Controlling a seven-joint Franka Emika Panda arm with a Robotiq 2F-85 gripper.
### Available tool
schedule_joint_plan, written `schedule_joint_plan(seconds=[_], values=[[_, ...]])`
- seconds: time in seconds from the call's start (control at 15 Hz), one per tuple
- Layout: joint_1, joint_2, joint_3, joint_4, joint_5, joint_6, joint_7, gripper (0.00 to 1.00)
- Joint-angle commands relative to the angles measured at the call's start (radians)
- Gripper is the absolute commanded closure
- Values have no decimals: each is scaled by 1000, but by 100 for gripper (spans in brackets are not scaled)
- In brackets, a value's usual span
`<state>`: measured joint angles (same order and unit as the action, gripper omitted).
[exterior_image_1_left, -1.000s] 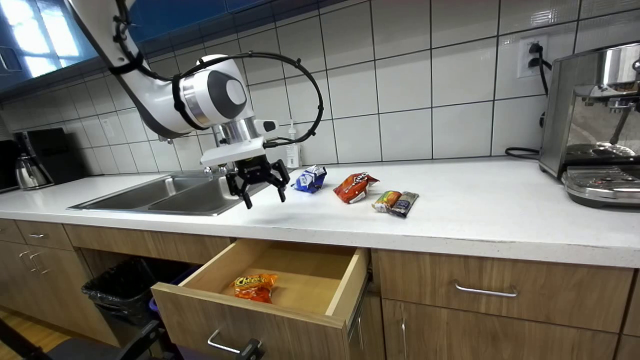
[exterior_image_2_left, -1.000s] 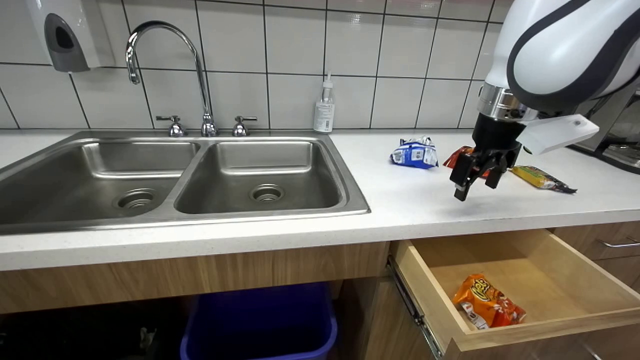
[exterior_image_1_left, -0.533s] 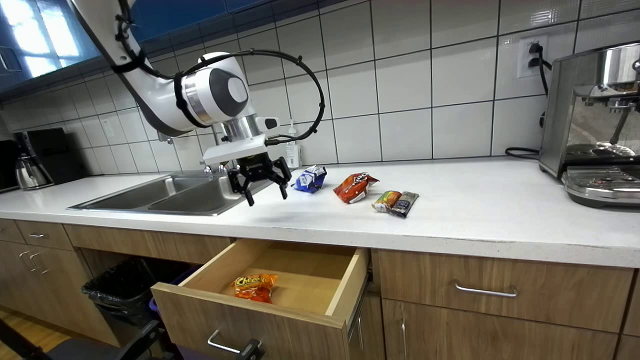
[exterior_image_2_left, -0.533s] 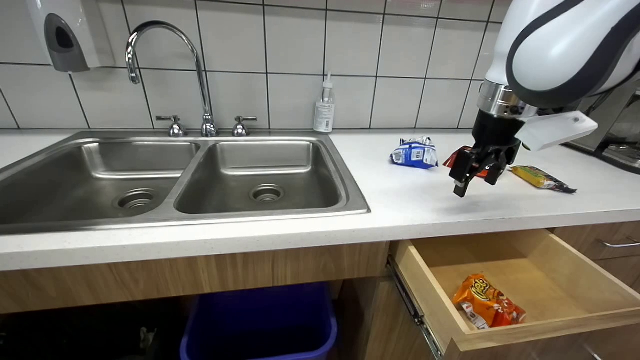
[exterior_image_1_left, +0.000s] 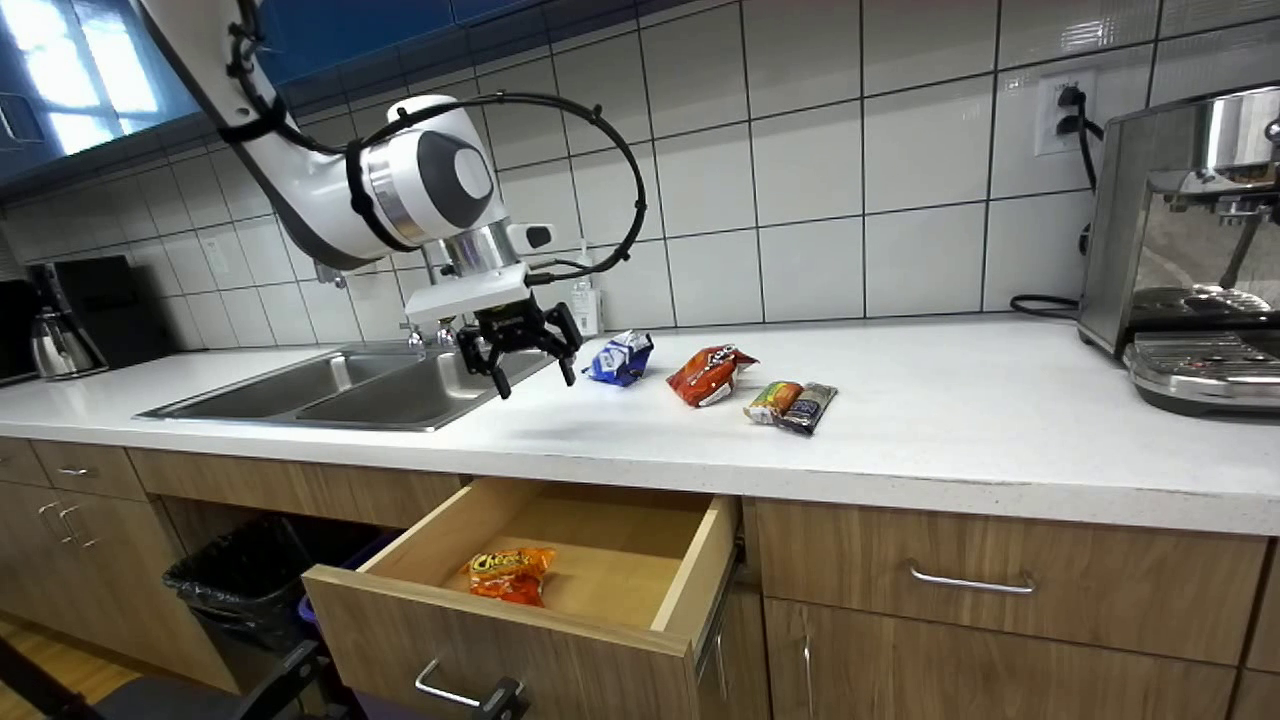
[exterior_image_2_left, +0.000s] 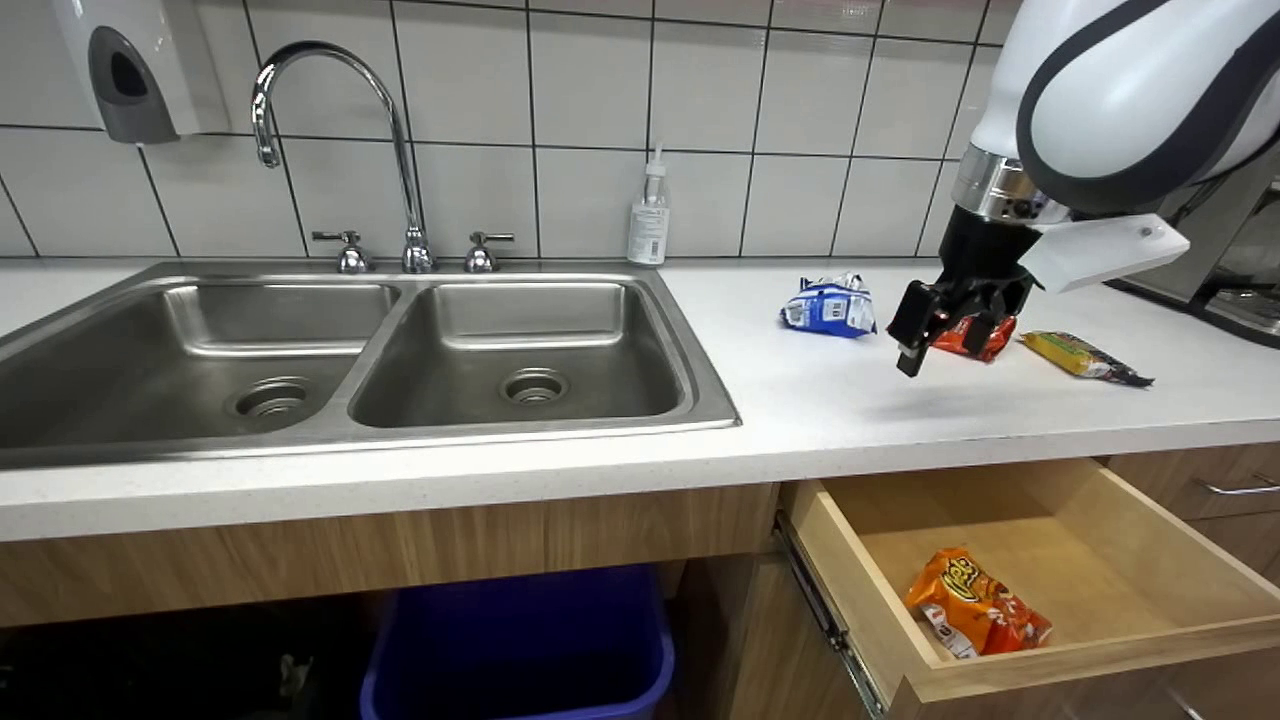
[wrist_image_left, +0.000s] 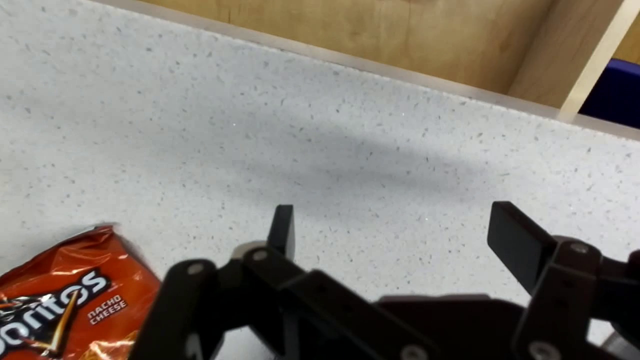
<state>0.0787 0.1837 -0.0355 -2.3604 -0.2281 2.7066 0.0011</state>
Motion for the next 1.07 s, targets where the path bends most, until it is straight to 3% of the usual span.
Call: schedule_joint_plan(seconds=[0.0, 1.0], values=[[-5, -29, -3, 3, -14, 14, 57, 0], [-61, 159, 1, 297, 114, -13, 10, 0]])
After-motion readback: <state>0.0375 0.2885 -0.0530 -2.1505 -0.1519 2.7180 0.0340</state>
